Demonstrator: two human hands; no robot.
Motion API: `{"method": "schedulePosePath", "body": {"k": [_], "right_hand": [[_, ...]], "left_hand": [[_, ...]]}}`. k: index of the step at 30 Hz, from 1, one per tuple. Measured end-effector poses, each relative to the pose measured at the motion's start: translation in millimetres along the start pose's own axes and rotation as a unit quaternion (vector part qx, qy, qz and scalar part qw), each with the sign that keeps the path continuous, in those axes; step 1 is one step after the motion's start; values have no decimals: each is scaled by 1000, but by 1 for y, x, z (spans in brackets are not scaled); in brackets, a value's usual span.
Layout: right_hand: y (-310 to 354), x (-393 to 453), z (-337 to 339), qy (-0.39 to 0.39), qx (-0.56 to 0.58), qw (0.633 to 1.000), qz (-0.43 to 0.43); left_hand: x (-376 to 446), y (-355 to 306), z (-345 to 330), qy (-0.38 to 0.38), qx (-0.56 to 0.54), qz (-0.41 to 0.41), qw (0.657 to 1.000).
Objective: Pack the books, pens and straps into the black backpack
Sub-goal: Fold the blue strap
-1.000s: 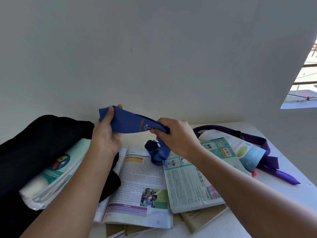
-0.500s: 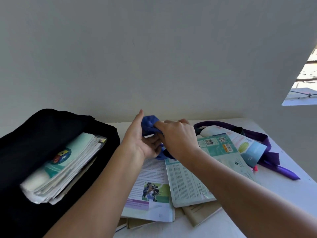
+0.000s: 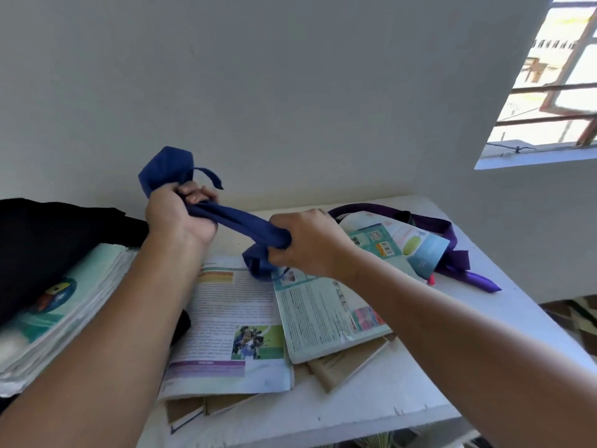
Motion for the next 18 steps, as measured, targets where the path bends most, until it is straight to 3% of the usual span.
{"method": "schedulePosePath", "body": {"k": [6,8,11,15,18], "right_hand": [[16,1,29,-151,6,986,69],[17,-2,24,-163,33,982,87],[13,-7,6,-137,41,985,101],[-3,-13,-9,-97,37,991,87],[-18,-16,-14,0,43,999,0]], "left_hand": [[-18,13,3,-7,-7,-31,999],[-25,39,6,39,8,35,999],[-27,61,10,45,13,102,994],[-11,40,12,-40,-122,55,990],[3,14,24,-67,-139,12,988]]}}
Point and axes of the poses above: each hand's wrist, its own x-axis towards the middle knuckle, its own z-axis out of the back of the hand, y = z × x, the point moved 6 cm from there along x, towards the middle knuckle, and after that the axes turned 12 degrees about x, right-handed, at the moved point
